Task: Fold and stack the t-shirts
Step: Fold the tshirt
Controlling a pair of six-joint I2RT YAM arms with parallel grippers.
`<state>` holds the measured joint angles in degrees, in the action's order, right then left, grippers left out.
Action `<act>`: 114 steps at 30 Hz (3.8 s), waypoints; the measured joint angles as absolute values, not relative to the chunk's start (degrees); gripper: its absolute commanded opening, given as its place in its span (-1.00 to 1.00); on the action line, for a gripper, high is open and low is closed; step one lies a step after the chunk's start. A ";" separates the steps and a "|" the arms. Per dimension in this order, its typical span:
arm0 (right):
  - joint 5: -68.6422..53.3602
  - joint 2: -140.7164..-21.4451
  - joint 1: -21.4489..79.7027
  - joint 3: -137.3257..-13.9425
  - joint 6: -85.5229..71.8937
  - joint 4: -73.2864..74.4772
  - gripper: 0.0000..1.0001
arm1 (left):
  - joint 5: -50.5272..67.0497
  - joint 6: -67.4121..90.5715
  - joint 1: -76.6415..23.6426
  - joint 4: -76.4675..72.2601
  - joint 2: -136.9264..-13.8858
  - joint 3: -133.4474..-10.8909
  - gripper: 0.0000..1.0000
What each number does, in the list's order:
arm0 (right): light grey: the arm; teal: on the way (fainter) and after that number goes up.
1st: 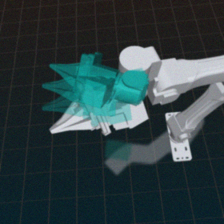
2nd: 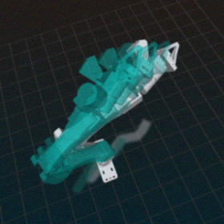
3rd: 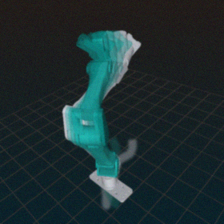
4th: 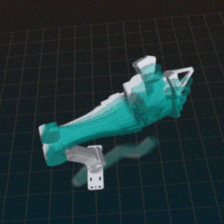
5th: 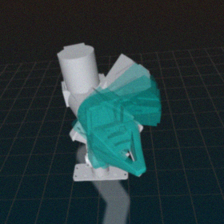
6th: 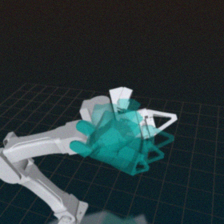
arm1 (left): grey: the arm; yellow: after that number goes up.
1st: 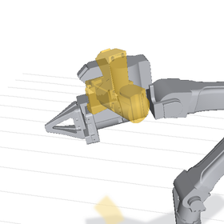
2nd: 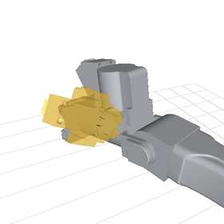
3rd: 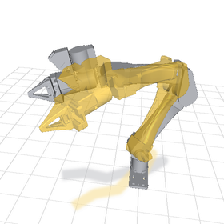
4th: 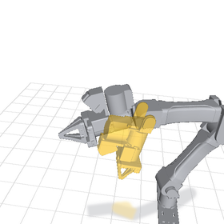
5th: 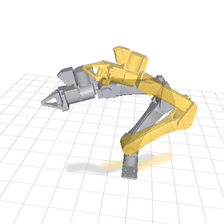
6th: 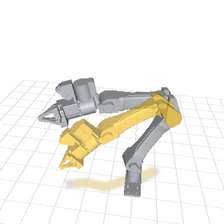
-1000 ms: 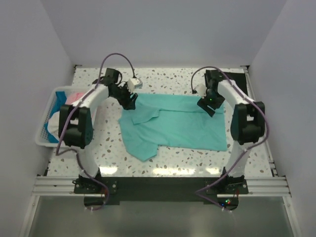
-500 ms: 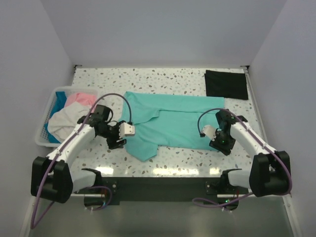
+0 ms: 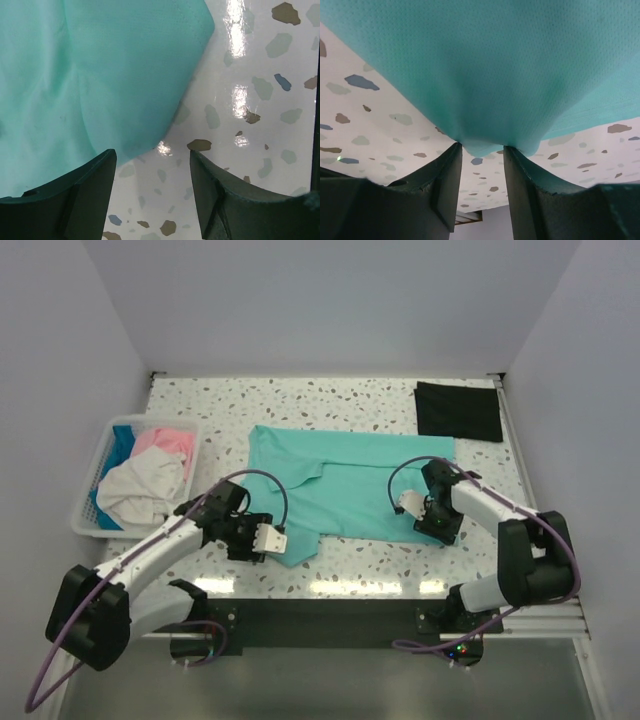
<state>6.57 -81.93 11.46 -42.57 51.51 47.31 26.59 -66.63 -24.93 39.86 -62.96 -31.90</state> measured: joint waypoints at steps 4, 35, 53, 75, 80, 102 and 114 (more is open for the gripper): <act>6.98 -83.33 12.01 -42.26 51.11 45.41 -0.35 | 25.61 -66.54 -29.19 34.74 -64.12 -31.44 0.20; 6.39 -75.11 11.75 -49.65 52.97 58.28 -1.00 | 28.56 -59.48 -29.36 46.50 -63.53 -43.29 -1.00; 4.97 -92.84 9.08 -66.96 56.36 61.14 -1.00 | 31.33 -57.04 -20.18 48.51 -89.27 -70.11 -1.00; 4.99 -111.81 5.91 -84.55 60.73 62.74 -1.00 | 31.53 -57.54 -16.23 47.24 -105.32 -83.94 -1.00; 5.04 -113.69 5.13 -87.79 61.45 63.48 -1.00 | 31.51 -57.54 -16.23 47.22 -107.31 -85.69 -1.00; 5.56 -122.13 4.80 -96.60 63.07 65.36 -1.00 | 31.27 -57.56 -15.49 46.09 -111.46 -87.77 -1.00; 6.87 -123.17 4.38 -97.41 60.18 65.80 0.09 | 28.38 -44.82 -10.87 38.52 -115.26 -89.41 -0.56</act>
